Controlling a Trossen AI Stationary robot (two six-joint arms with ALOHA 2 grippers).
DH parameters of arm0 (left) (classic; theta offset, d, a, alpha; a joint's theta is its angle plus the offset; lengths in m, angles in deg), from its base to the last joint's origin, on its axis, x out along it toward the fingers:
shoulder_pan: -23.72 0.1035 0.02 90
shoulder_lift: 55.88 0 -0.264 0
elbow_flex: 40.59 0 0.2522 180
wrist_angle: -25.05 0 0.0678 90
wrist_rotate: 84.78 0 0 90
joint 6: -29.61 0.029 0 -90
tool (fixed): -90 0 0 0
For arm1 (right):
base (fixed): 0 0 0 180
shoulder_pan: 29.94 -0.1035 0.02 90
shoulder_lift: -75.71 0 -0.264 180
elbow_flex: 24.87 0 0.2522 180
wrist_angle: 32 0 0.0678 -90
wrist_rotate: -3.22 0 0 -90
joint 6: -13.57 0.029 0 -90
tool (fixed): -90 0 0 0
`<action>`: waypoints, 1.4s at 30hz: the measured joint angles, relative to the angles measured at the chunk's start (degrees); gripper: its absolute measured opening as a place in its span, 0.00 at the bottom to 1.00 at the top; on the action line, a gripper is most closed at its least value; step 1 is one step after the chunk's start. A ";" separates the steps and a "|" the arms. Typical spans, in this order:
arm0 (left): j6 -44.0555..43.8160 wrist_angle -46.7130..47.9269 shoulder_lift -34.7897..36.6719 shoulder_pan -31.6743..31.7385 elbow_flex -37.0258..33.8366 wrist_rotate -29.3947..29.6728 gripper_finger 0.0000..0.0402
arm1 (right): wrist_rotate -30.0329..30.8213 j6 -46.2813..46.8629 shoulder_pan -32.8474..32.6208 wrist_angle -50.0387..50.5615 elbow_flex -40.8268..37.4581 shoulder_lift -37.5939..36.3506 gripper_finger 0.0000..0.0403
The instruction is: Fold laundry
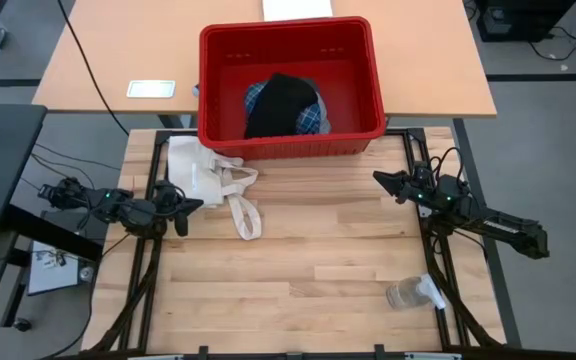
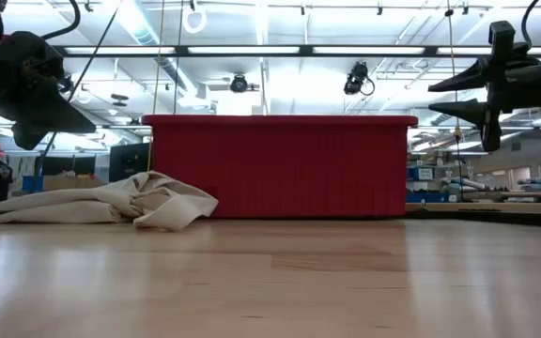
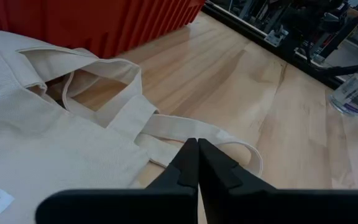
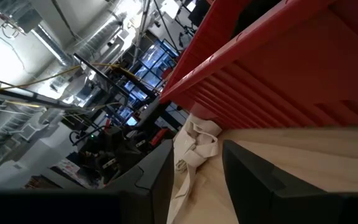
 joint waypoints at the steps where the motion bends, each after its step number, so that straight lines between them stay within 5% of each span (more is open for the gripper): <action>1: -0.03 -0.06 0.01 0.00 -0.02 0.00 0.02 | 0.00 0.01 0.00 -0.02 0.01 -0.01 0.36; 5: -0.91 -5.52 -0.02 0.00 -0.02 3.83 0.02 | 0.00 -0.01 0.00 0.00 0.02 0.01 0.36; 11: 1.58 -21.95 0.01 0.05 -0.02 22.92 0.02 | 0.00 0.01 0.00 0.00 0.00 0.01 0.36; 14: 6.56 -25.98 0.01 0.07 0.01 27.53 0.02 | 0.00 0.01 0.00 -0.02 0.00 0.00 0.36; 23: 8.71 -27.76 -0.02 0.04 0.01 24.24 0.02 | 0.00 0.01 0.00 -0.02 0.00 0.00 0.36; 30: -1.82 -37.47 -0.02 0.04 0.01 23.24 0.02 | 2.51 0.36 0.00 -1.62 0.00 0.01 0.36; 34: -3.81 -40.61 0.00 0.04 0.01 24.20 0.02 | 6.92 5.79 0.02 -6.85 0.00 0.01 0.36; 42: -7.31 -40.79 -0.04 0.04 0.01 24.24 0.02 | 5.98 16.57 0.11 -17.91 0.00 0.01 0.36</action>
